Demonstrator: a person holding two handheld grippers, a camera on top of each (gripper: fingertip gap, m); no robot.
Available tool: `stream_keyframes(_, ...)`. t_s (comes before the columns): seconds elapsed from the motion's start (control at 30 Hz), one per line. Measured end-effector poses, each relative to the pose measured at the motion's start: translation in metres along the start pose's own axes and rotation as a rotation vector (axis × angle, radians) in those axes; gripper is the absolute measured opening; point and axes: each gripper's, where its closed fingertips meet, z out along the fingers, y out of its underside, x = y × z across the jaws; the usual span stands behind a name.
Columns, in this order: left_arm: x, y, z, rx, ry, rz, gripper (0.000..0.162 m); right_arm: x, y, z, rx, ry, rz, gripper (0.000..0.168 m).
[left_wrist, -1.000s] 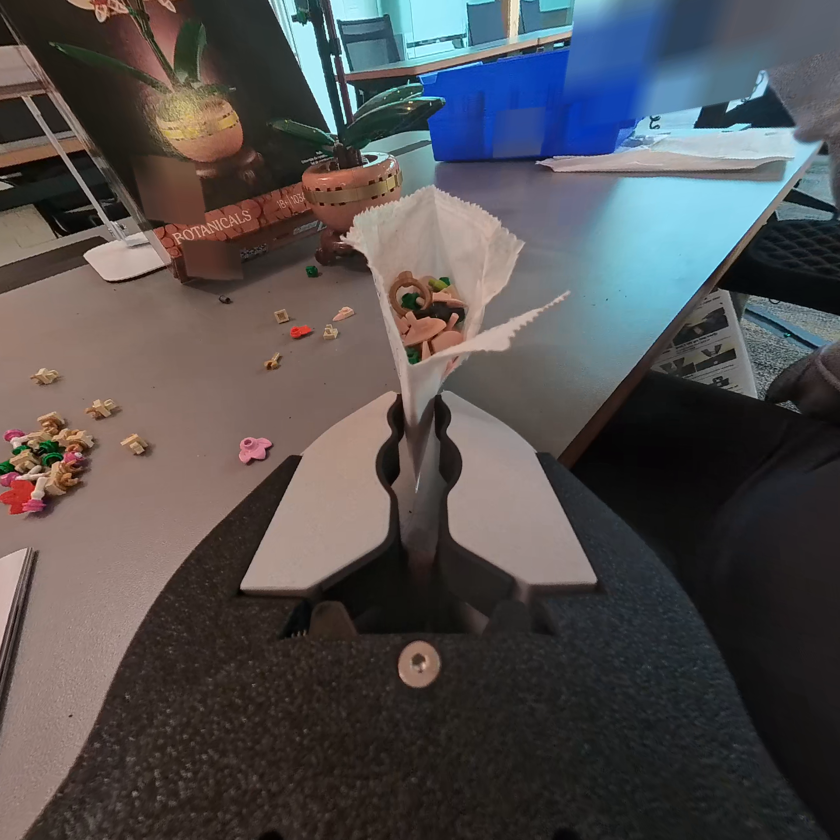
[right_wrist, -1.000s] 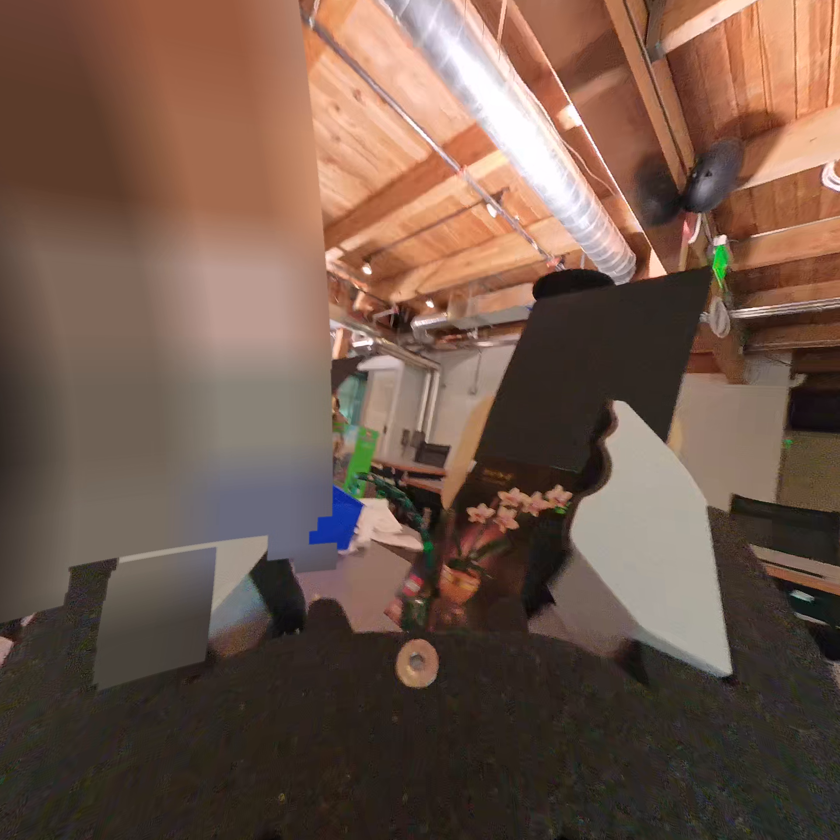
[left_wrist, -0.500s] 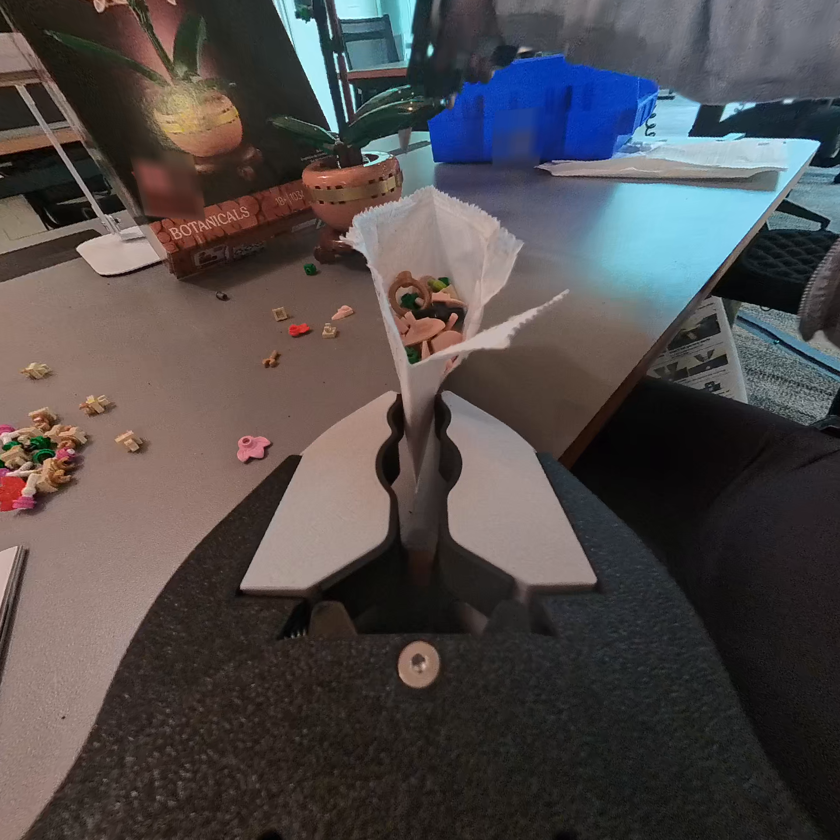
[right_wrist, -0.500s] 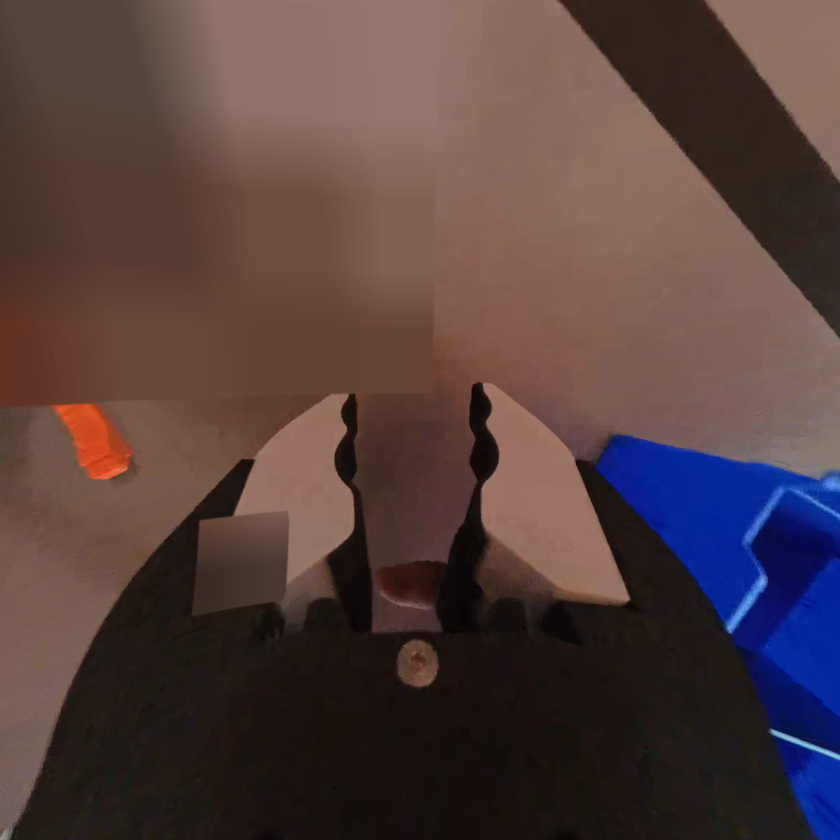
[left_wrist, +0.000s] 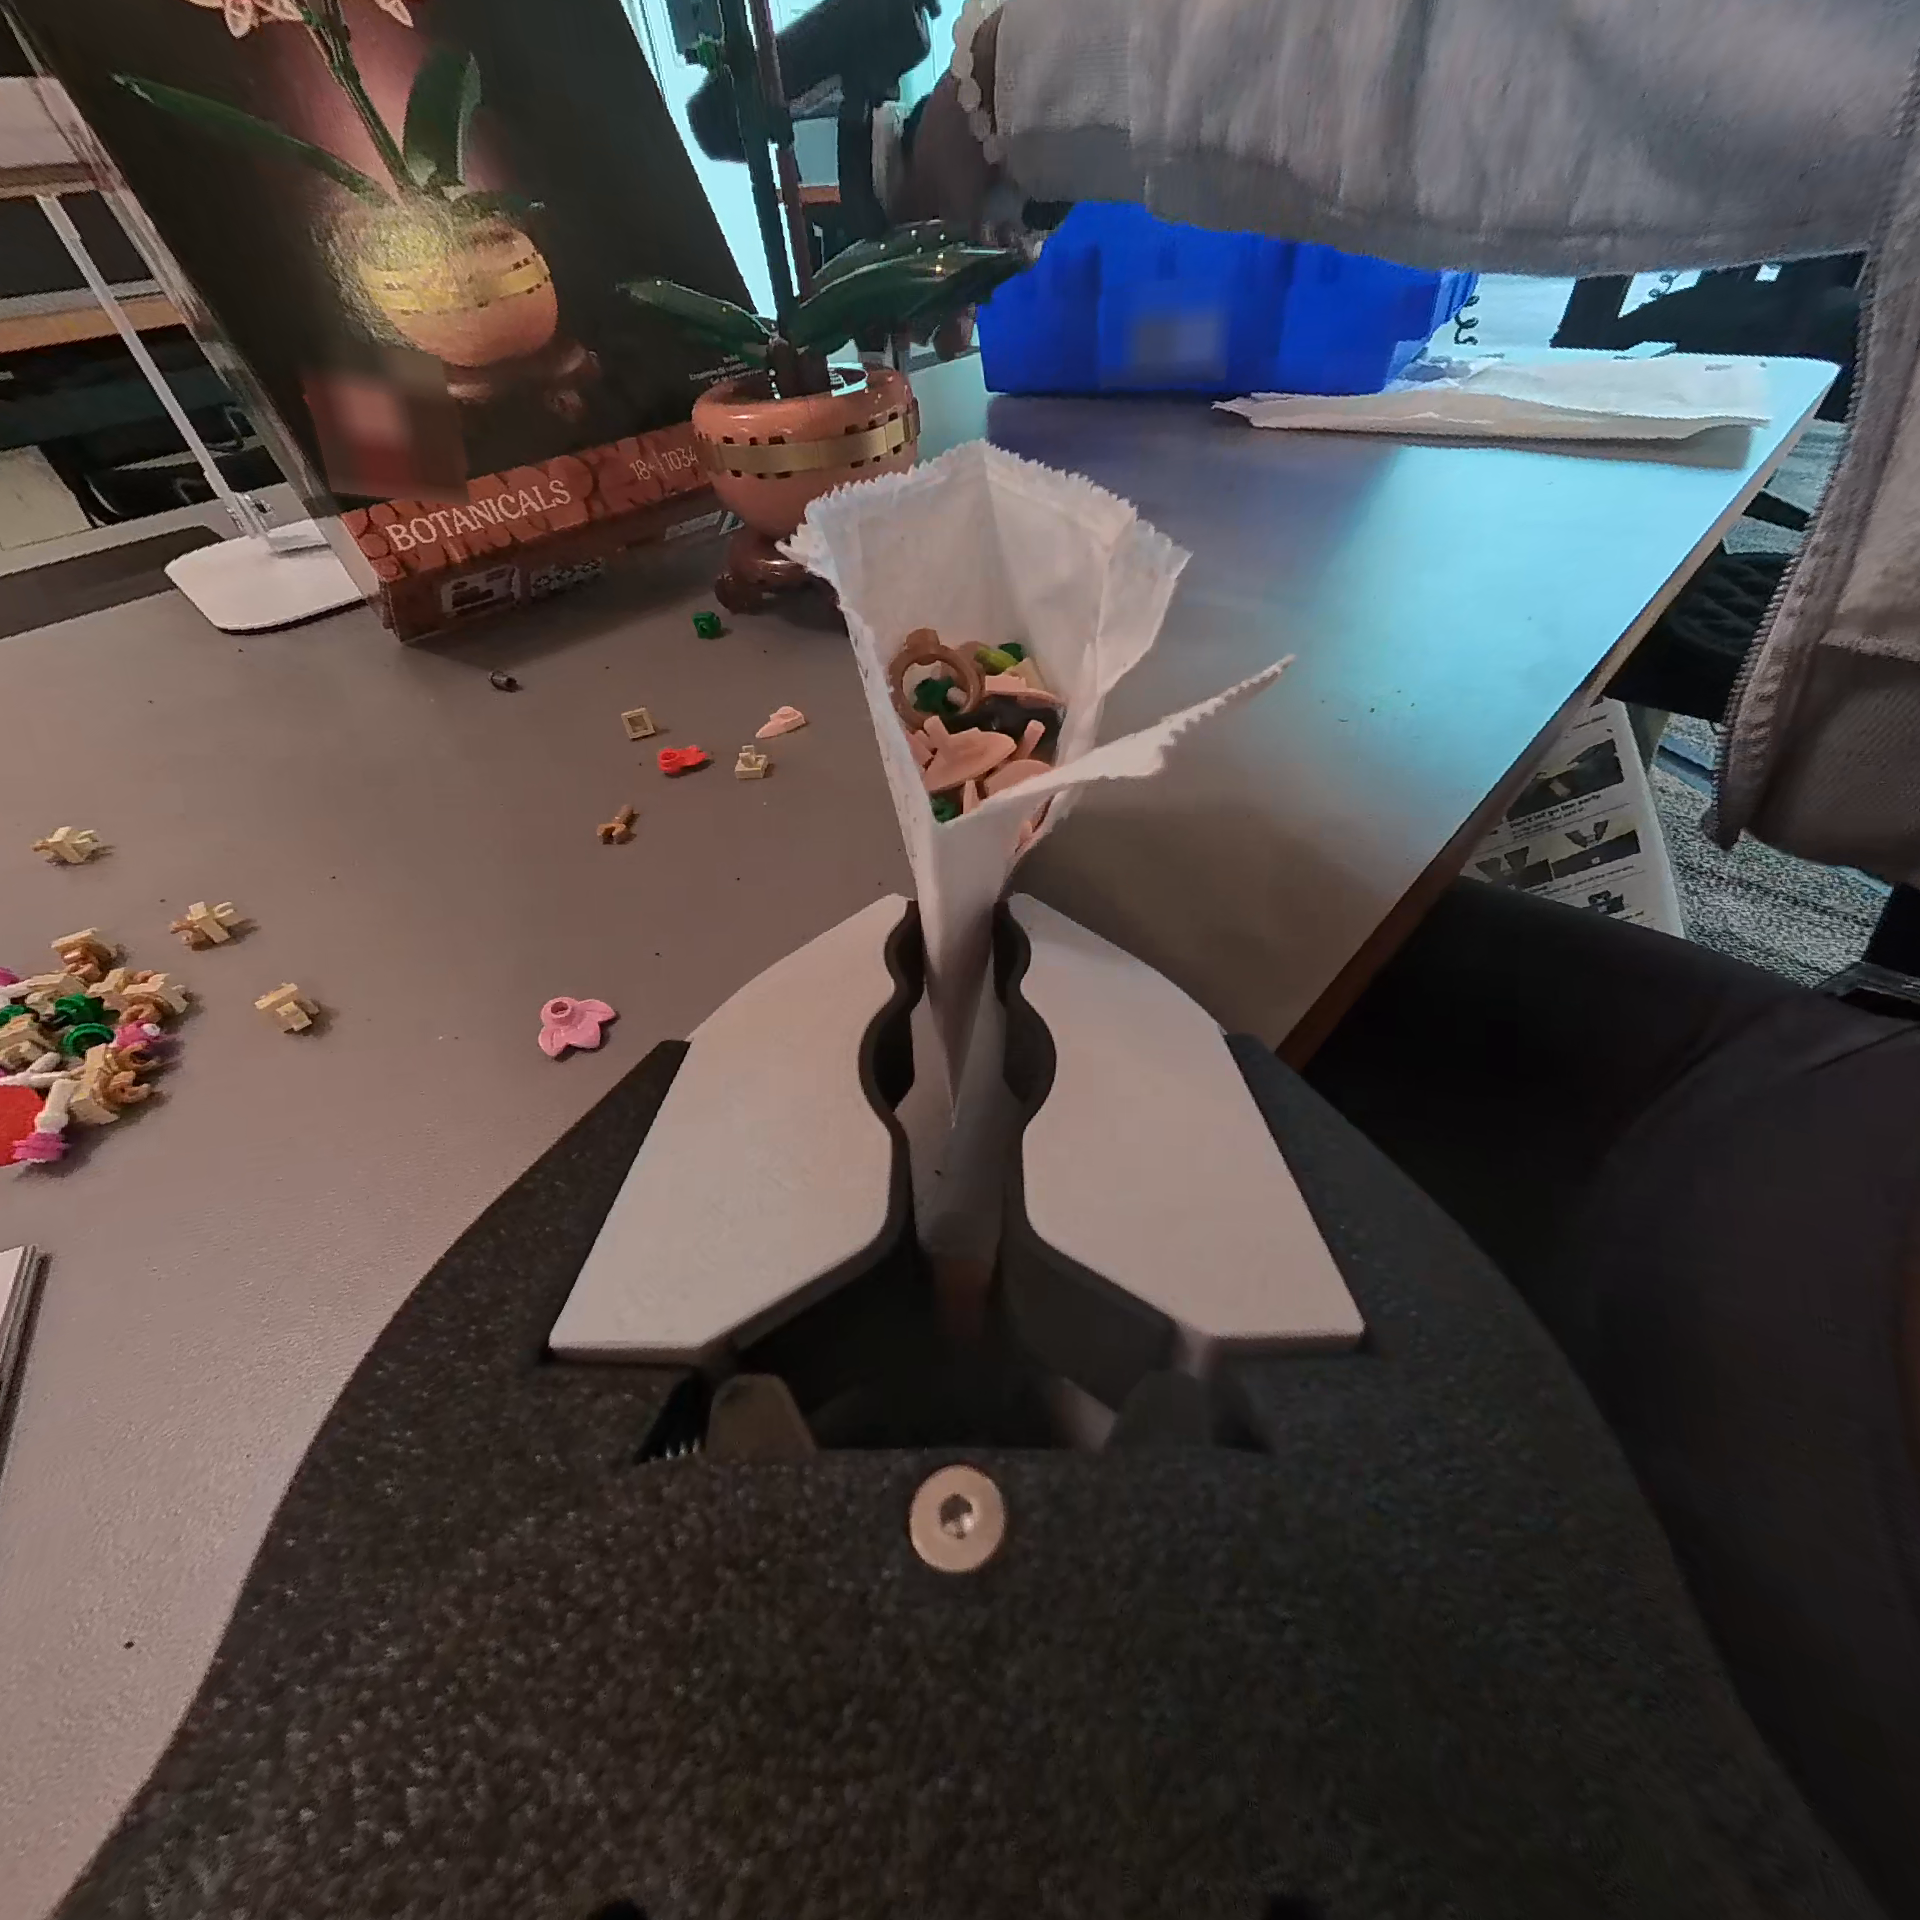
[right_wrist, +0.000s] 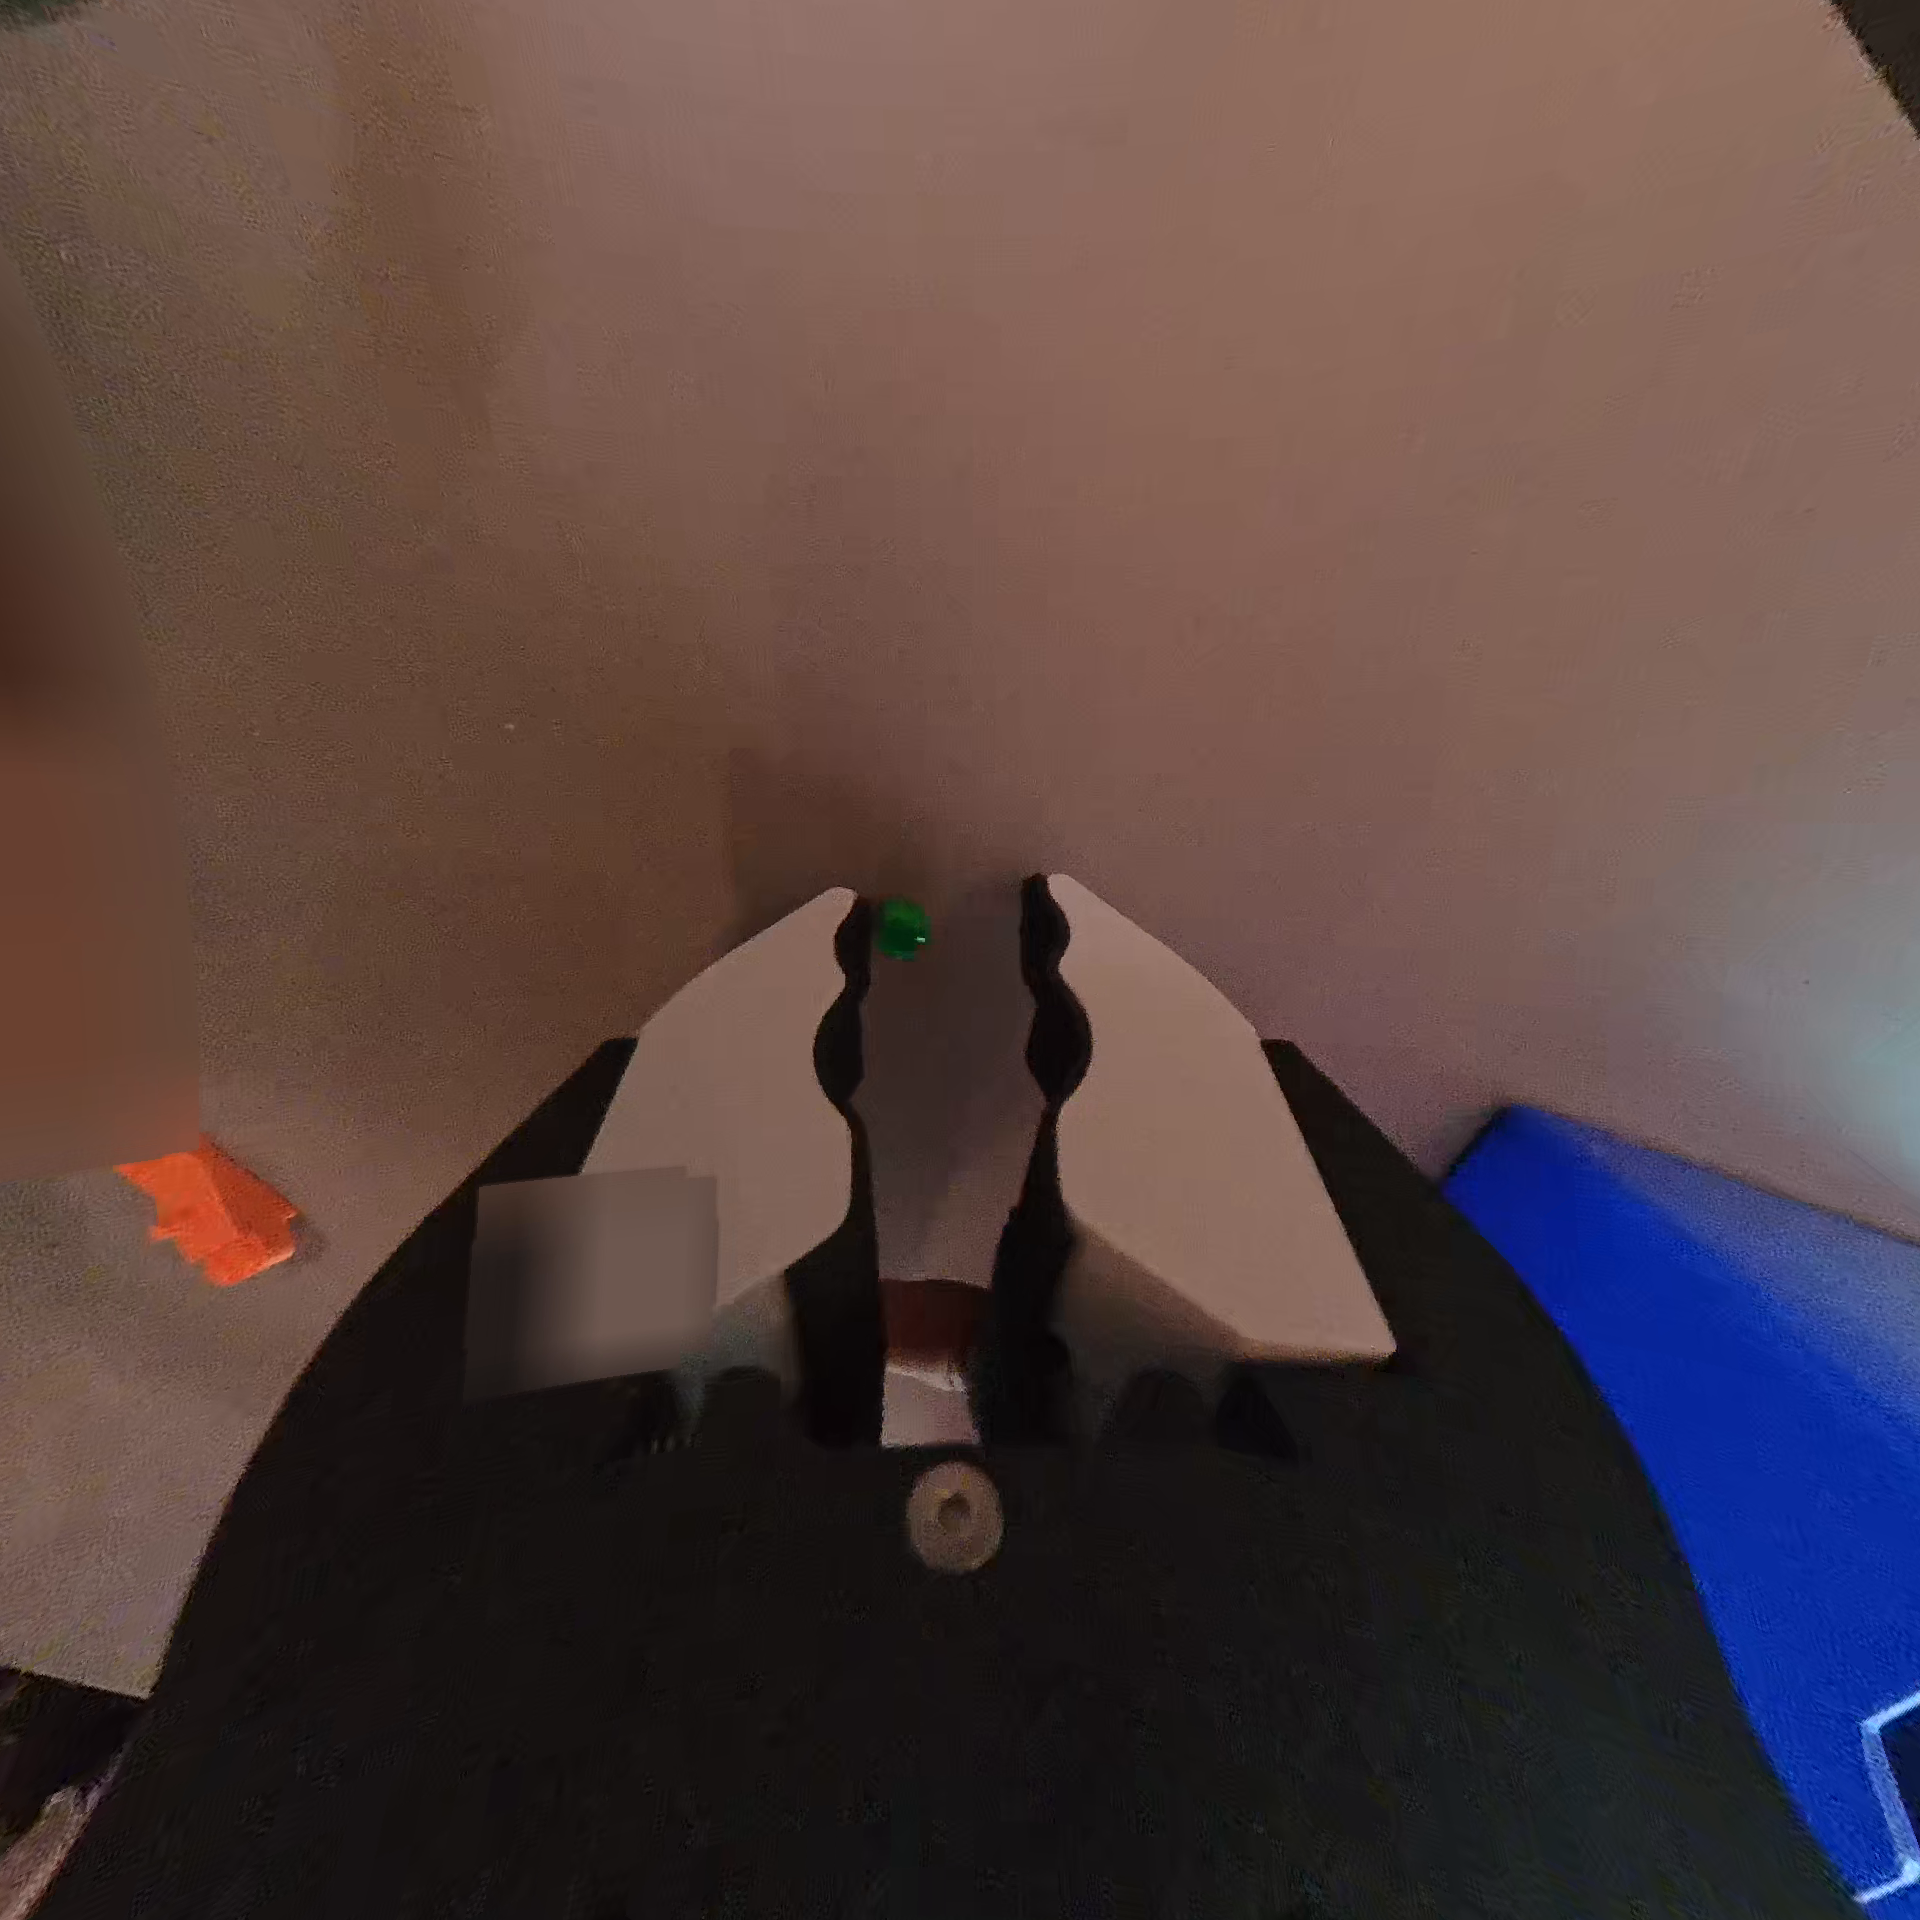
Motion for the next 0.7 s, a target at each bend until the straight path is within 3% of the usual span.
stream_keyframes(0.07,0.000,0.000,0.000,0.001,-0.001,0.001,0.012,-0.004,-0.001,0.001,0.013,-0.036,0.005,0.008)
stream_keyframes(0.13,0.000,0.000,0.000,-0.001,-0.002,0.003,0.012,-0.005,0.002,0.001,0.003,-0.030,-0.002,0.003)
stream_keyframes(0.3,0.000,0.001,0.000,-0.005,-0.004,0.010,0.012,-0.007,0.012,-0.009,0.034,-0.030,-0.021,0.004)
stream_keyframes(0.4,0.000,0.000,0.000,-0.004,-0.005,0.016,0.012,-0.007,0.015,-0.020,0.085,-0.060,-0.005,0.020)
stream_keyframes(0.7,0.001,0.001,0.001,-0.015,-0.013,0.039,0.012,-0.002,0.020,-0.005,0.033,-0.040,0.020,0.017)
